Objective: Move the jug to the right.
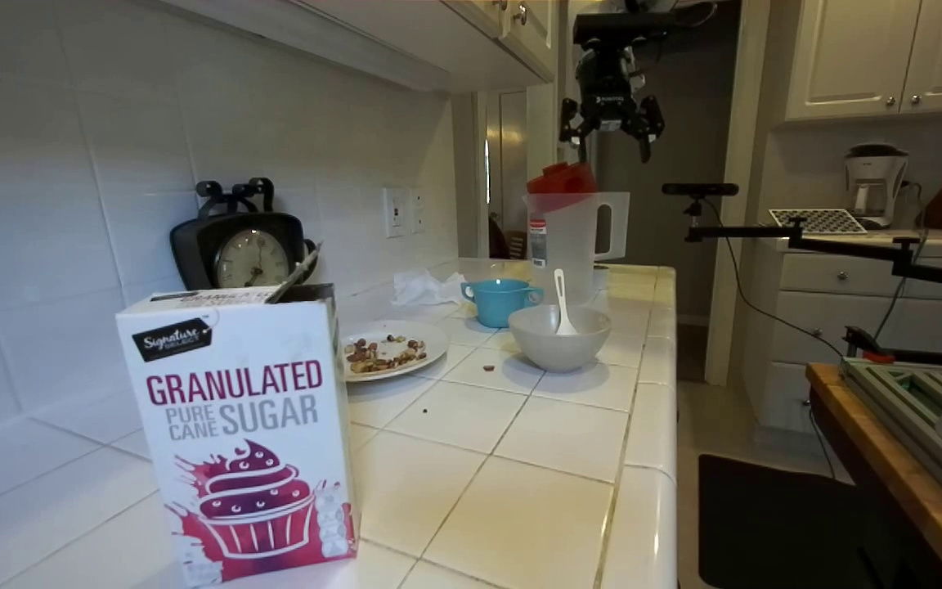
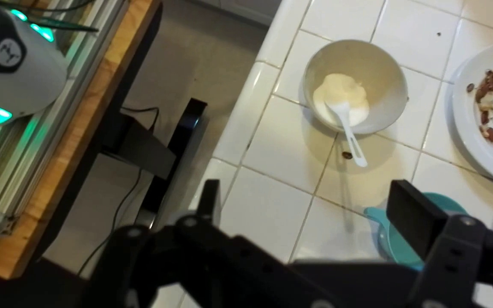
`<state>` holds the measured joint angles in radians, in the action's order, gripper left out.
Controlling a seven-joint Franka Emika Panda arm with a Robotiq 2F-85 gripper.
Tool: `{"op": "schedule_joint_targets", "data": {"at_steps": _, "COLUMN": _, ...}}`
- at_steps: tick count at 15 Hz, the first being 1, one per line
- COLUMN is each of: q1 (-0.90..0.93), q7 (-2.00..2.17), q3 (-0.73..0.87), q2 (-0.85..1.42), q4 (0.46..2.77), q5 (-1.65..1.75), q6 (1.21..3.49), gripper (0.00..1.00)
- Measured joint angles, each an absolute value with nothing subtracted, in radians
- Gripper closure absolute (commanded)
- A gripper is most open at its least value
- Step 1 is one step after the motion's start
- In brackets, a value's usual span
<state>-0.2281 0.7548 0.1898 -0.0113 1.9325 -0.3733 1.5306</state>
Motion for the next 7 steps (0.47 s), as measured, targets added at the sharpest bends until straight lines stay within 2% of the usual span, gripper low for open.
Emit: {"op": "schedule_joint_targets", "data": {"at_steps": 7, "q1": -0.206, "q7": 0.602, "q3": 0.189, "q2": 0.030, "q4": 1.892, "q5": -0.149, "q6": 1.467, "gripper": 0.00}}
